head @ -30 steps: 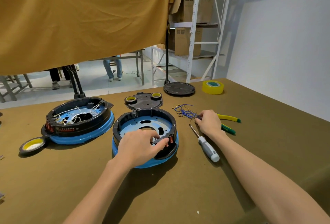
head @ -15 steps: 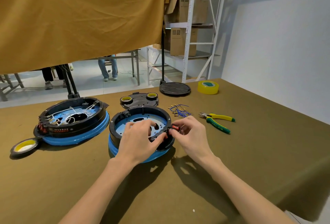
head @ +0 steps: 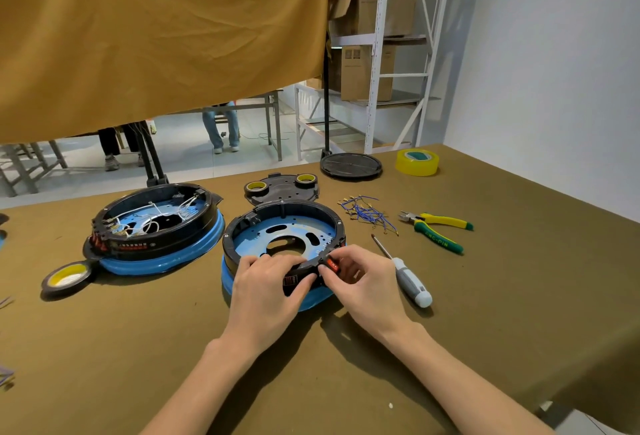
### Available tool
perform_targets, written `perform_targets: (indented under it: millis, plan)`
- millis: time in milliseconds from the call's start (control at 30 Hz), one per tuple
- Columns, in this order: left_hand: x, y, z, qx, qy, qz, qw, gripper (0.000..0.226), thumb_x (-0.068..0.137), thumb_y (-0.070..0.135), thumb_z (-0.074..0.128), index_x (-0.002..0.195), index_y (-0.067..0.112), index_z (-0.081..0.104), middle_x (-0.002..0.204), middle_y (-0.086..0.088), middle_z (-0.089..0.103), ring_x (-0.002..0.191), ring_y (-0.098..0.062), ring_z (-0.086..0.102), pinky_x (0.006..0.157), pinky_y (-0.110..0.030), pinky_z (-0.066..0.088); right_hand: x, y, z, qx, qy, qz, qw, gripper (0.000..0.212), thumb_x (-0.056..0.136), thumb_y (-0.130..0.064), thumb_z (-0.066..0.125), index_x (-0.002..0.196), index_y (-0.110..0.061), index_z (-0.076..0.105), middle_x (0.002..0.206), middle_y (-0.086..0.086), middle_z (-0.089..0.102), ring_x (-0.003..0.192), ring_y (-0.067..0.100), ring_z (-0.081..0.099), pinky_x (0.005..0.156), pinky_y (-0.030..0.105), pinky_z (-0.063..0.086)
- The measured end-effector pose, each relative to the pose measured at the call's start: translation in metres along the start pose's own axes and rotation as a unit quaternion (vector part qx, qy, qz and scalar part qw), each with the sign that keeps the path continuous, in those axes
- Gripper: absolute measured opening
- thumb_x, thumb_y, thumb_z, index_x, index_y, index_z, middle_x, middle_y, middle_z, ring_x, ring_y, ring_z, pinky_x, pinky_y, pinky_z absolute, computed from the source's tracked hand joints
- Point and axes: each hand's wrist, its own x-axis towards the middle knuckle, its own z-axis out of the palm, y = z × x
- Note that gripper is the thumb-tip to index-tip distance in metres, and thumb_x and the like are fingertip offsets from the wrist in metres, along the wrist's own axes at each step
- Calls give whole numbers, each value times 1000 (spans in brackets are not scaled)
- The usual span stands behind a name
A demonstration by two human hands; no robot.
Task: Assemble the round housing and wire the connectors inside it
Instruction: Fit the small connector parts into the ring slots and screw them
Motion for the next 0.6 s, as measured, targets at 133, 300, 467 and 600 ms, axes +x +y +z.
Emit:
perform_targets:
  millis: [133,300,467,600]
  plan:
    - [1,0,1,-5,1,5,1000,33,88,44,74,116,26,75,104,11,77,92,-6,65,87,-29,39,0,0,0,7,-7,-3,1000,16,89,-25,79,101,-32,71,83,-17,69,75,12,66,62,15,52]
    - [0,1,1,-12,2,3,1000,32,88,42,75,116,25,74,103,11,76,91,-6,64,87,-29,37,-2,3,1,9,-10,-10,1000,16,90,-29,77,103,-32,69,85,-18,67,76,12,66,62,15,52]
    - [-1,1,1,-15,5,6,1000,31,89,42,75,115,25,74,103,11,76,91,-6,63,87,-30,39,-1,6,2,1,-14,7,1000,14,90,-30,77,102,-28,71,83,-17,68,76,10,66,62,16,52]
    - [-1,2,1,-16,4,7,1000,31,90,44,73,115,26,74,103,12,76,91,-5,63,87,-29,38,-1,6,2,2,-11,13,1000,13,90,-30,78,101,-30,71,82,-18,68,75,10,66,61,15,52]
